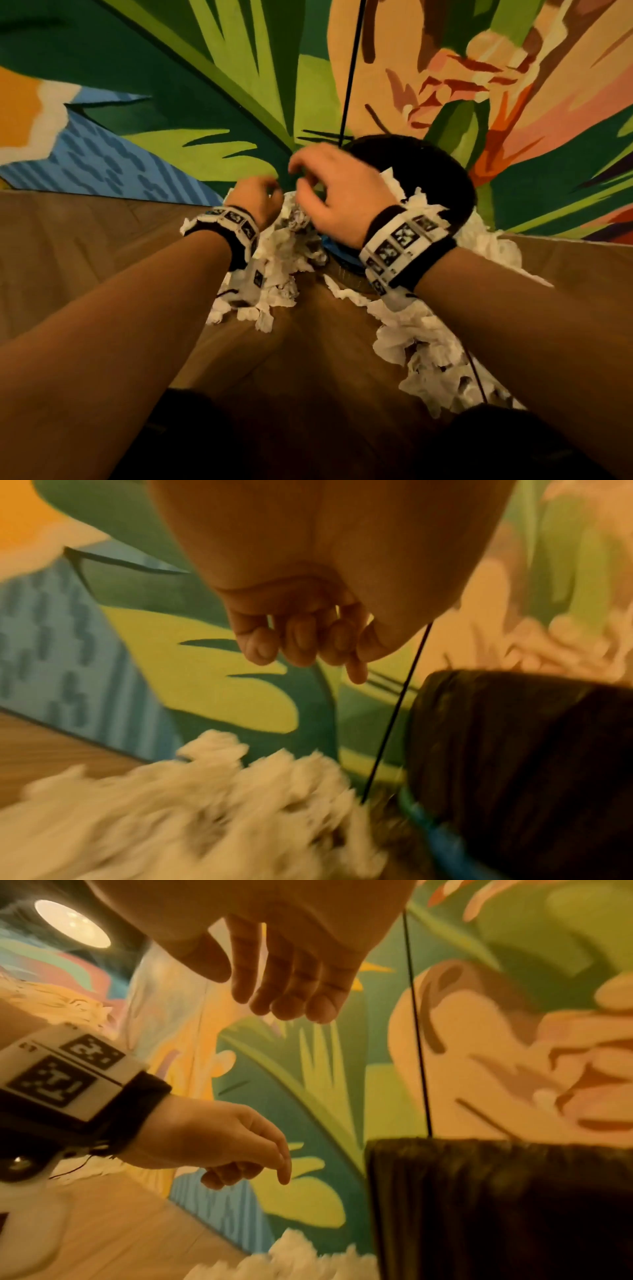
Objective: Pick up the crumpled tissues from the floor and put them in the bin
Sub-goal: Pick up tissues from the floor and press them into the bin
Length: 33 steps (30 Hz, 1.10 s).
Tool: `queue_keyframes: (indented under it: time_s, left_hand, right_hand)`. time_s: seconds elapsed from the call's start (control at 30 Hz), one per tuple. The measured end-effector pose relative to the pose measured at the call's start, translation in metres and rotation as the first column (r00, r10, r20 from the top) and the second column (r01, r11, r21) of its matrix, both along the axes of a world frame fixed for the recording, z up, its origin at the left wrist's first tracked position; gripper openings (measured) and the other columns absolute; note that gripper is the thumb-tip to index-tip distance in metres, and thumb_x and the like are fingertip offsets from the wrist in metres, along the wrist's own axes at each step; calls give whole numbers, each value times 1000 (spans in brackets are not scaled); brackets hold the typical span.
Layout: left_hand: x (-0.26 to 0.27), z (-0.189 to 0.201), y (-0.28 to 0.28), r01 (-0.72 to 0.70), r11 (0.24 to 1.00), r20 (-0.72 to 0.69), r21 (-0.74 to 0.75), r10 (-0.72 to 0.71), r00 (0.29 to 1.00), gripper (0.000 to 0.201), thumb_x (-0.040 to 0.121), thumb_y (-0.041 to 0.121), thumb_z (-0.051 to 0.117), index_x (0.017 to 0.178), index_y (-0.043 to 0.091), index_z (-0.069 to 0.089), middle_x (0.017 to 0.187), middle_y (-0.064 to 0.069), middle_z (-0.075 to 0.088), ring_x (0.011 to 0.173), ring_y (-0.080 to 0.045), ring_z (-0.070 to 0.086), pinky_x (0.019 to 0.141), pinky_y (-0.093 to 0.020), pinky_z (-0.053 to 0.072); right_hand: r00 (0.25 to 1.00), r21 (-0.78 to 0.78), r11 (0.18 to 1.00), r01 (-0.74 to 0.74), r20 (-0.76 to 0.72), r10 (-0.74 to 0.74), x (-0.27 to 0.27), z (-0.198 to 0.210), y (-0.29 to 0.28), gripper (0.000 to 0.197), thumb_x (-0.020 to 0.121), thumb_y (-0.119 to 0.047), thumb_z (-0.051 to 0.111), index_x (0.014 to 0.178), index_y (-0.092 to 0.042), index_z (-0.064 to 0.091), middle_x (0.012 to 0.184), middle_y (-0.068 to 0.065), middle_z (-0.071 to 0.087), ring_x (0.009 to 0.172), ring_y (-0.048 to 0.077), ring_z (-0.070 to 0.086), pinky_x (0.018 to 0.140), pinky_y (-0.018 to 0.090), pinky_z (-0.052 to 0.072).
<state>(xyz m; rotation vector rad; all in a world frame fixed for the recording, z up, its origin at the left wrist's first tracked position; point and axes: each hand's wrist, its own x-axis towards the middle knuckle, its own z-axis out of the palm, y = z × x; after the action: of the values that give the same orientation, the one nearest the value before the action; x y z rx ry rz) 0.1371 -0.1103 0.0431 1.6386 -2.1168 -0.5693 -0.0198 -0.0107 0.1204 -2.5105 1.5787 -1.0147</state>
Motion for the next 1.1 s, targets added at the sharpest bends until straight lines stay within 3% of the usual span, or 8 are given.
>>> queue_keyframes:
  time_s: [0.13,0.27,0.37,0.5,0.73,0.83,0.97,1.1]
  left_hand:
    - [32,-50,24,-64,980,183,188,29,983,25,94,26,51,105,12,69,106,-17,69,100,-35,63,84,-36,49]
    - [38,-100,59,-83,932,260,352,-13,965,26,94,29,52,108,14,68,112,-13,66,100,-32,62,80,-32,48]
    - [29,-135,85,-117,884,302,452,-28,953,27,93,28,51,116,19,63,125,-9,52,103,-32,61,88,-39,52]
    - [8,-172,110,-59,856,278,514,-102,955,48,93,26,51,140,25,42,154,-7,22,132,-34,43,110,-48,37]
    - [-18,-195,115,-52,820,156,569,-45,987,87,86,13,53,151,42,3,161,8,-9,140,-32,33,108,-54,37]
    - [-21,-197,111,-62,824,204,563,-66,977,80,89,14,51,151,42,8,161,3,1,135,-32,40,105,-53,41]
    - [-22,-192,108,-54,838,202,542,-68,977,65,91,16,50,147,37,25,159,-2,14,131,-32,45,102,-52,44]
    - [-27,-191,112,74,815,118,575,-172,978,53,90,16,49,137,38,38,156,-5,25,130,-33,47,106,-46,41]
  right_hand:
    - [999,235,972,17,-54,-5,21,-65,0,17,92,-33,44,92,-21,55,84,-3,55,79,18,53,69,38,50]
    - [976,574,809,126,-217,2,4,-152,5,23,94,-34,45,110,-23,57,110,1,55,105,22,54,86,37,49]
    - [950,749,615,247,-312,-1,-22,-209,17,41,93,-31,48,134,-28,48,139,1,37,126,25,42,104,37,41]
    - [941,843,423,332,-328,-85,-55,-252,33,71,90,-29,55,149,-45,20,160,-9,2,139,31,32,112,43,34]
    - [921,842,375,386,-375,-106,-69,-278,41,73,92,-27,55,153,-35,16,162,-5,9,141,30,31,115,39,29]
    - [909,824,388,412,-401,-113,-63,-284,44,60,93,-16,53,147,-30,31,155,5,29,133,30,41,108,37,36]
    - [934,865,360,349,-288,-213,-58,-292,54,73,94,1,39,152,-38,19,154,7,32,135,30,40,112,39,33]
    - [907,839,381,389,-276,-318,-53,-293,56,40,99,-15,42,138,-21,48,145,12,43,128,31,45,106,35,37]
